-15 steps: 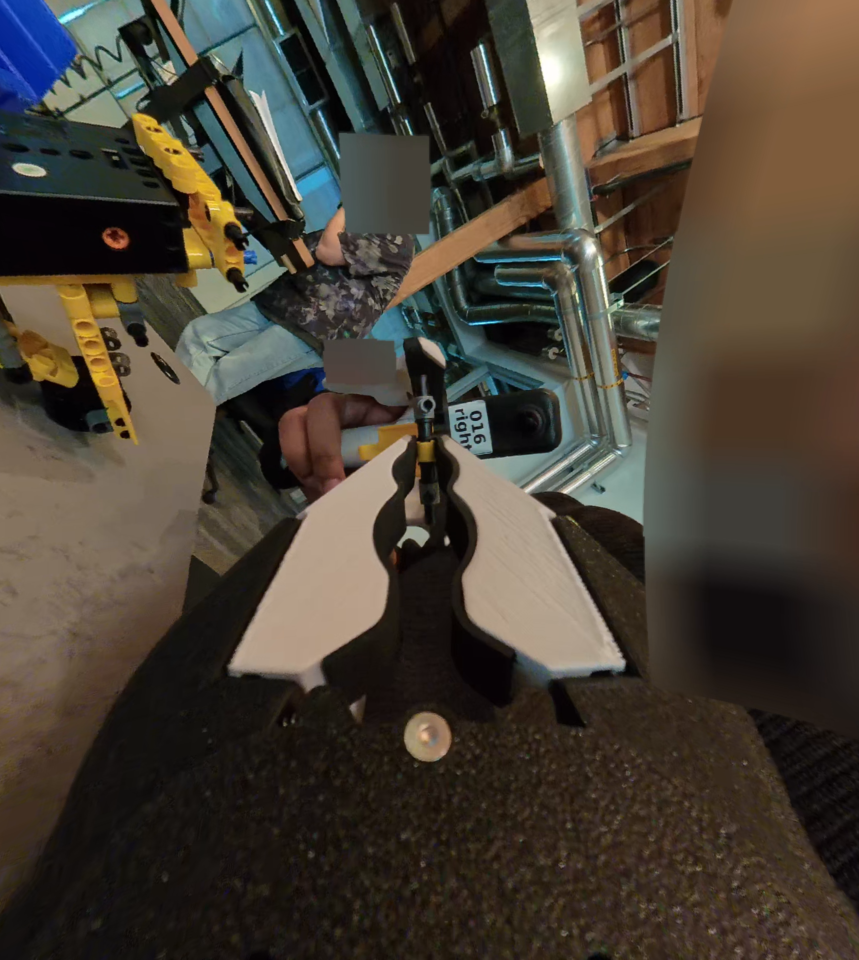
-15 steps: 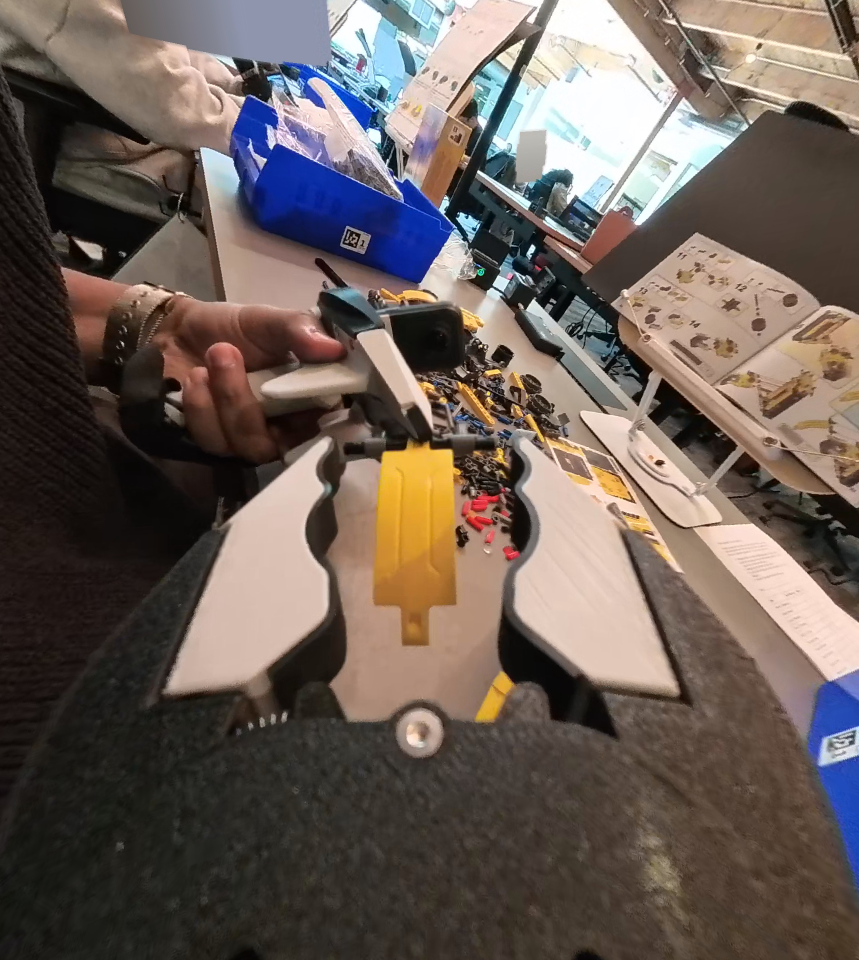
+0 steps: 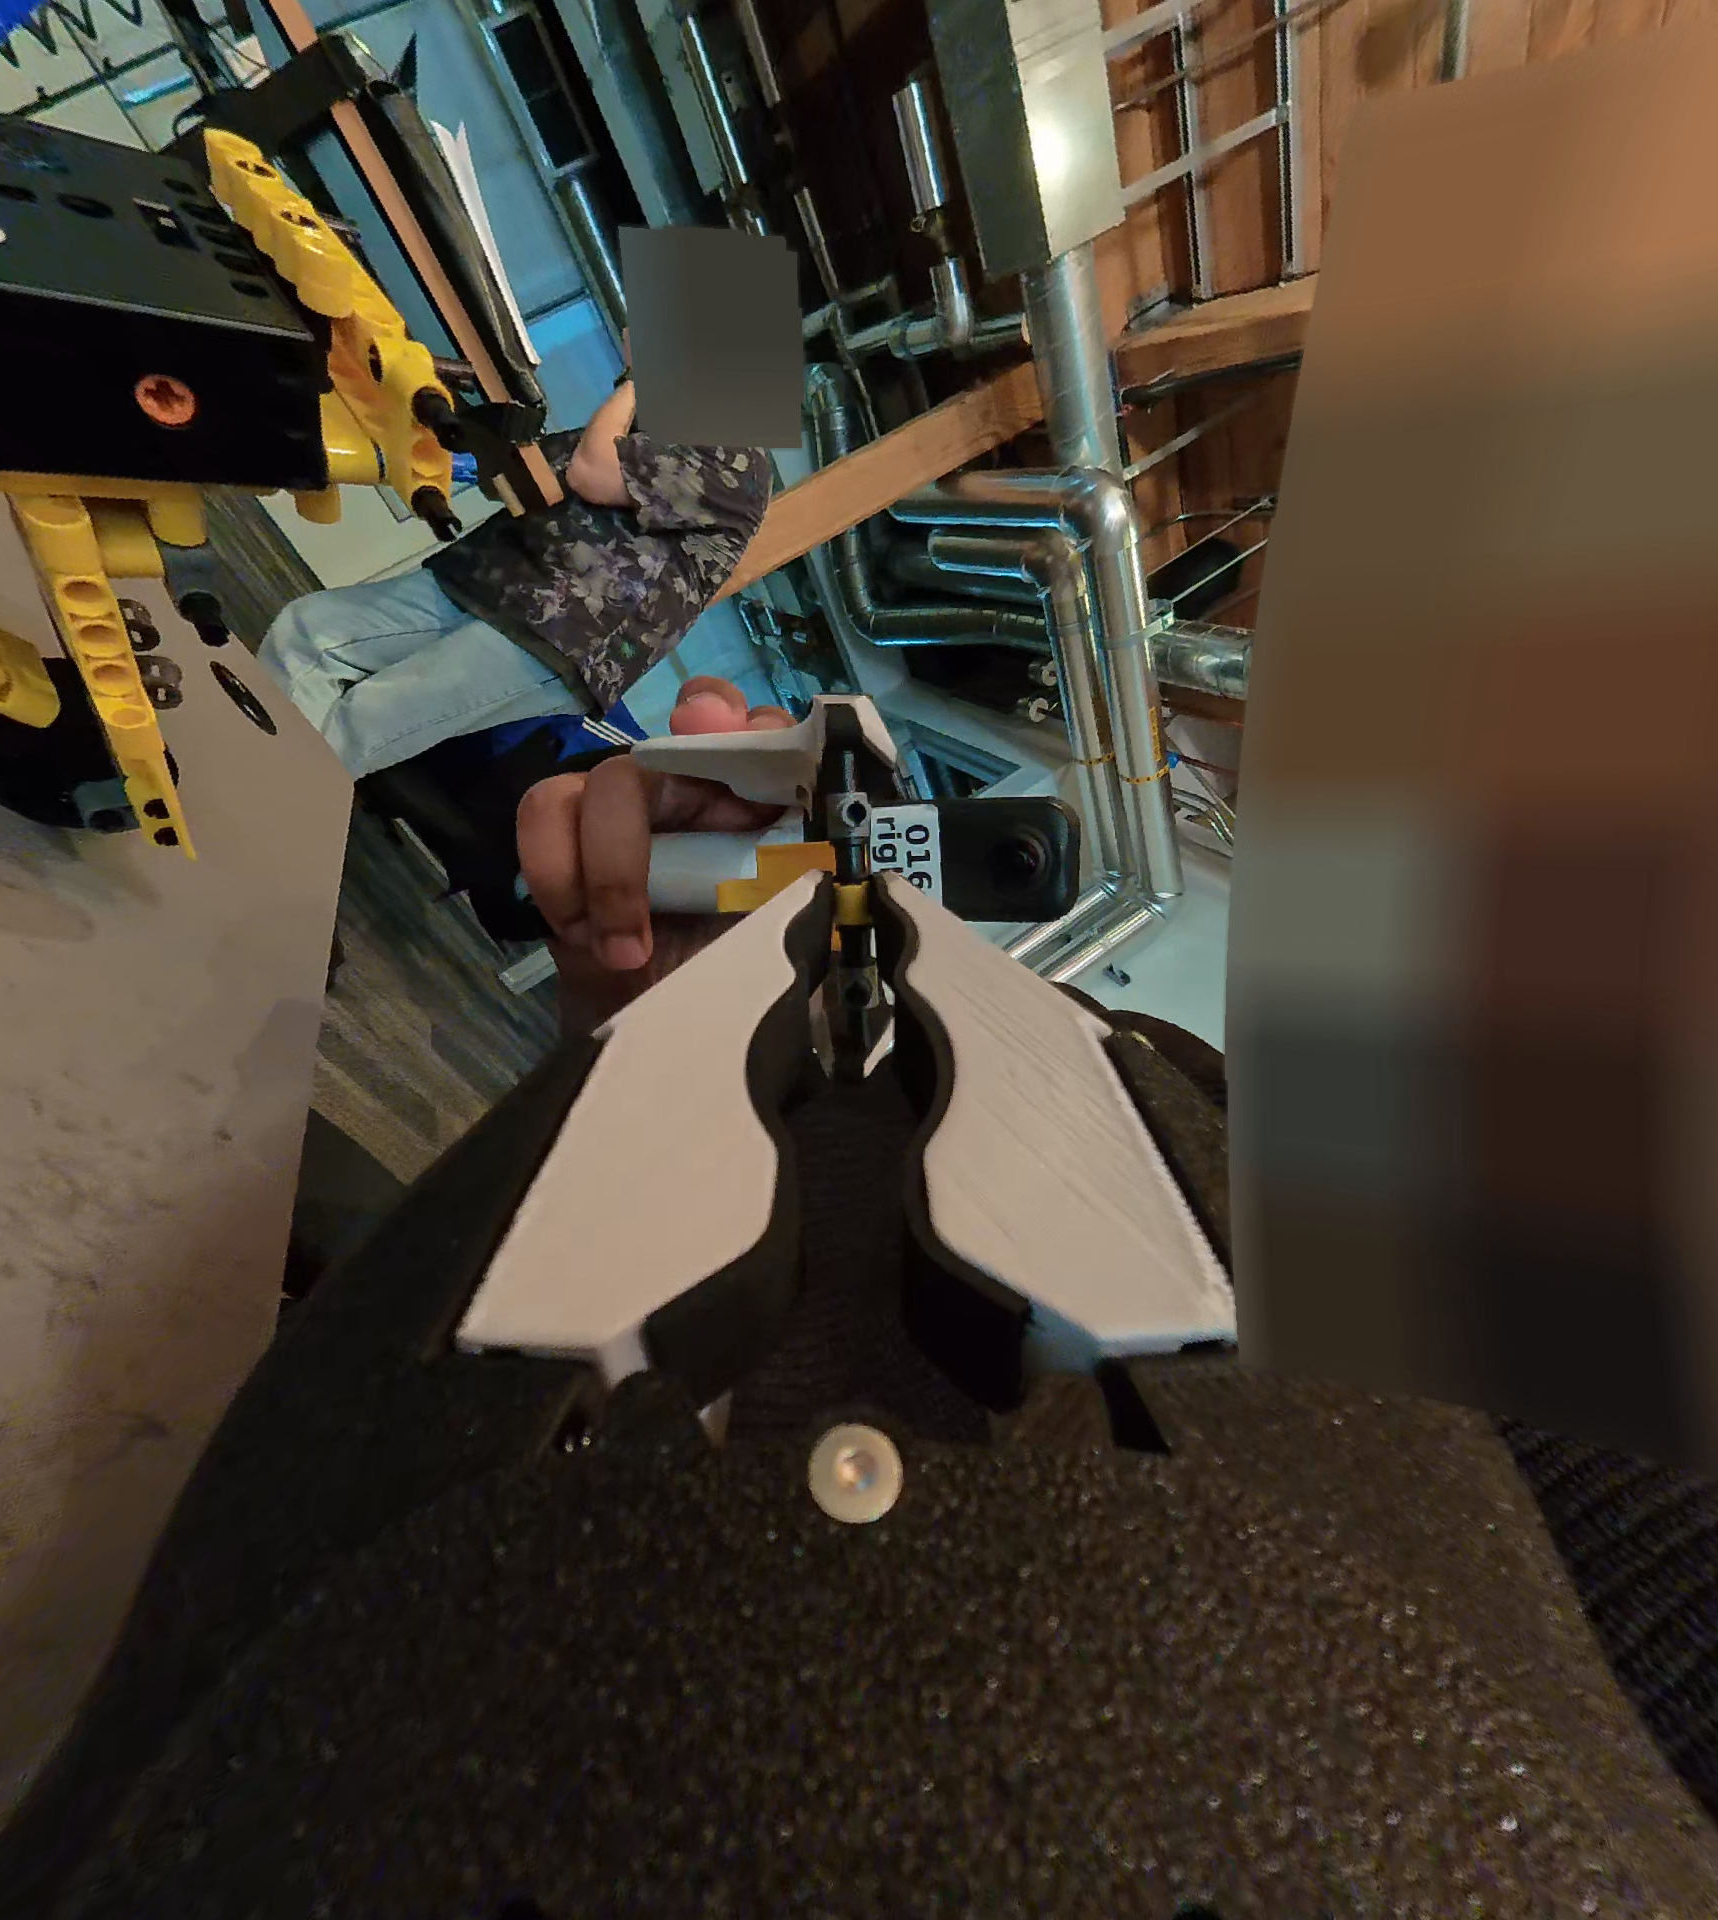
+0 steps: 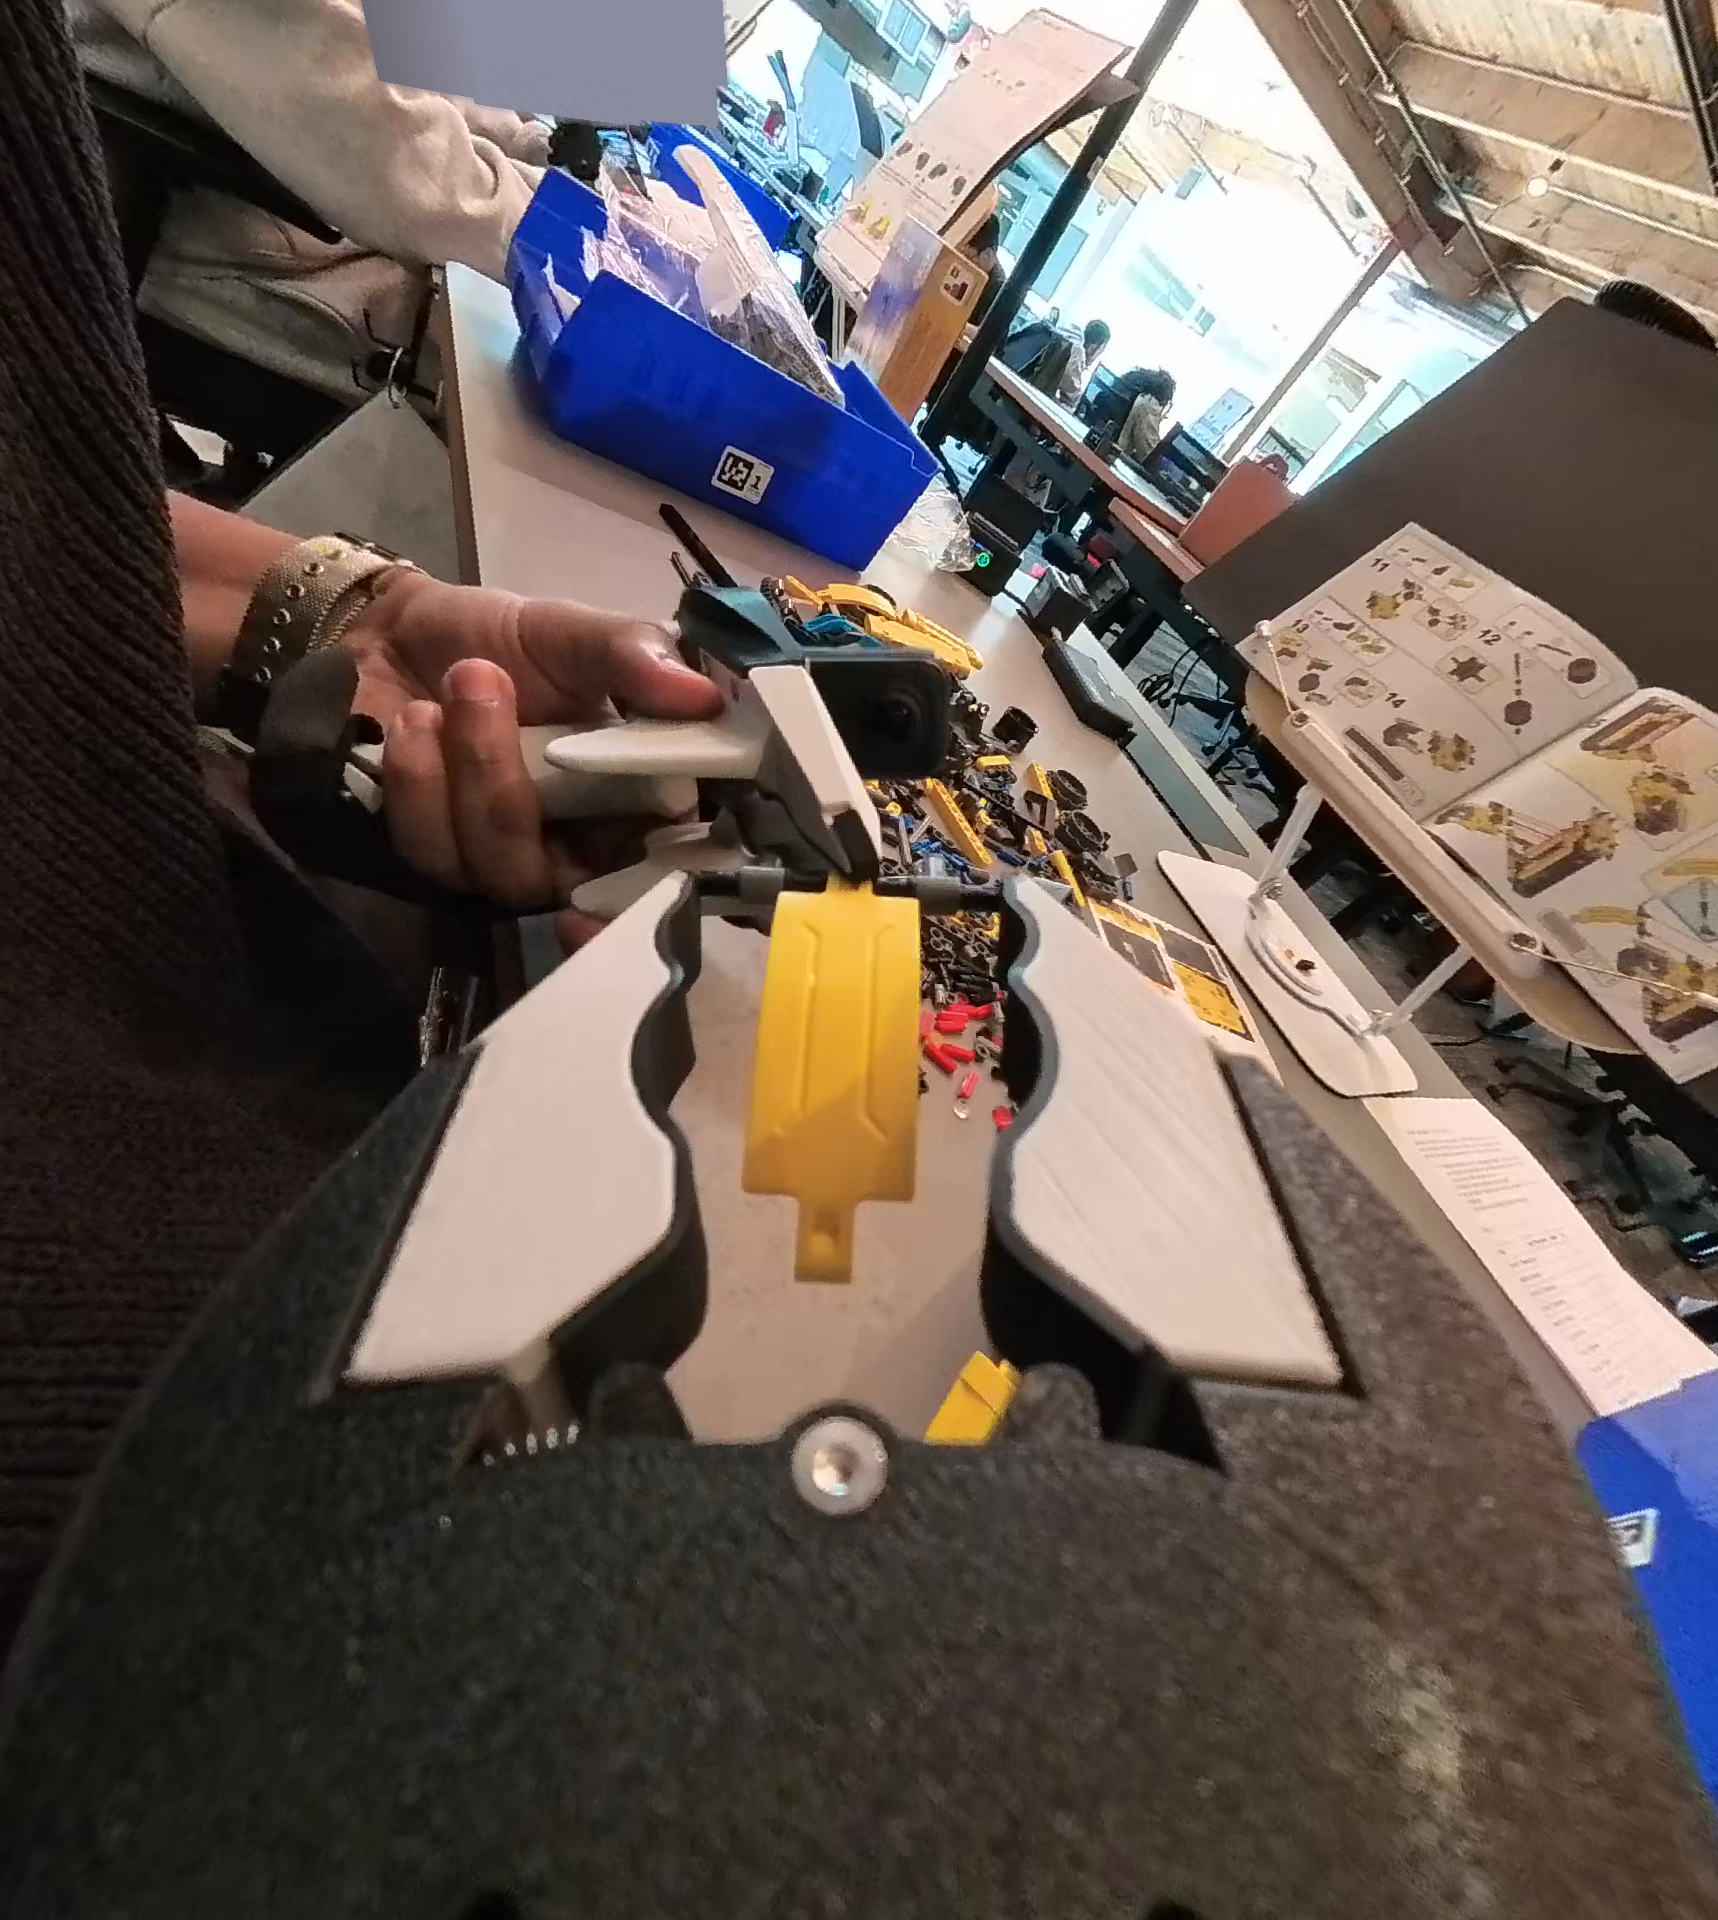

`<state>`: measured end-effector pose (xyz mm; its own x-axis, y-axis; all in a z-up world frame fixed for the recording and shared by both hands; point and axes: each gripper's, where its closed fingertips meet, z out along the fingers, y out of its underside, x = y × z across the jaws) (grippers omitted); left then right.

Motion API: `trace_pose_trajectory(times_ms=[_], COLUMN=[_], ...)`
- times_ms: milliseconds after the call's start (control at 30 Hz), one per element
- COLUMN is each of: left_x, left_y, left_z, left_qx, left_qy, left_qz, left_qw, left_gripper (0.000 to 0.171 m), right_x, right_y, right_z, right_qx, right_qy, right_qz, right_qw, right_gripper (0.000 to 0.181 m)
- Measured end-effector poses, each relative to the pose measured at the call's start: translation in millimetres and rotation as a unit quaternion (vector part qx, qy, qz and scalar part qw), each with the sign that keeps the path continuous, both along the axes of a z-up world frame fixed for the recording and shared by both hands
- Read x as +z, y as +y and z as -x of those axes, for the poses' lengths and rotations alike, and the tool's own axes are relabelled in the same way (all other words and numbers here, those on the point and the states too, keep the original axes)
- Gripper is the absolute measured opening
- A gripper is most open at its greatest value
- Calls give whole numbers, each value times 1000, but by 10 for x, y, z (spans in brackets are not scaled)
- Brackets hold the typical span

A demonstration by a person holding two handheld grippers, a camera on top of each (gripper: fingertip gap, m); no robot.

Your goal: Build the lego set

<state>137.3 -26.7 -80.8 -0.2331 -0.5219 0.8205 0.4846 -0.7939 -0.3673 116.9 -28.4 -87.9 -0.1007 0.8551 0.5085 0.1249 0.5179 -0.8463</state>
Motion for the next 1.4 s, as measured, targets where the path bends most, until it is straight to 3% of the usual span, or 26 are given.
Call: trace_pose_trajectory(times_ms=[267,400,733,867,1400], left_x=[27,-20,-60,-43,-99], left_y=[-23,44,-32,-27,34], left_z=[-22,83,-17,-29,-40], left_qx=[19,71,62,73,132], left_qy=[26,68,89,92,178], left_qz=[-26,-41,-48,-56,-94], left_qw=[999,994,993,992,971], left_gripper=[8,25,23,8,7], right_x=[32,121,83,74,-2], right_y=[-5,123,165,170,233], right_z=[-31,-91,-113,-120,-146], right_qx=[1,-35,-68,-72,-100], right_qy=[-14,2,0,-1,-11], right_qz=[45,45,16,15,50], right_qw=[999,998,998,997,994], right_gripper=[55,55,55,55,54])
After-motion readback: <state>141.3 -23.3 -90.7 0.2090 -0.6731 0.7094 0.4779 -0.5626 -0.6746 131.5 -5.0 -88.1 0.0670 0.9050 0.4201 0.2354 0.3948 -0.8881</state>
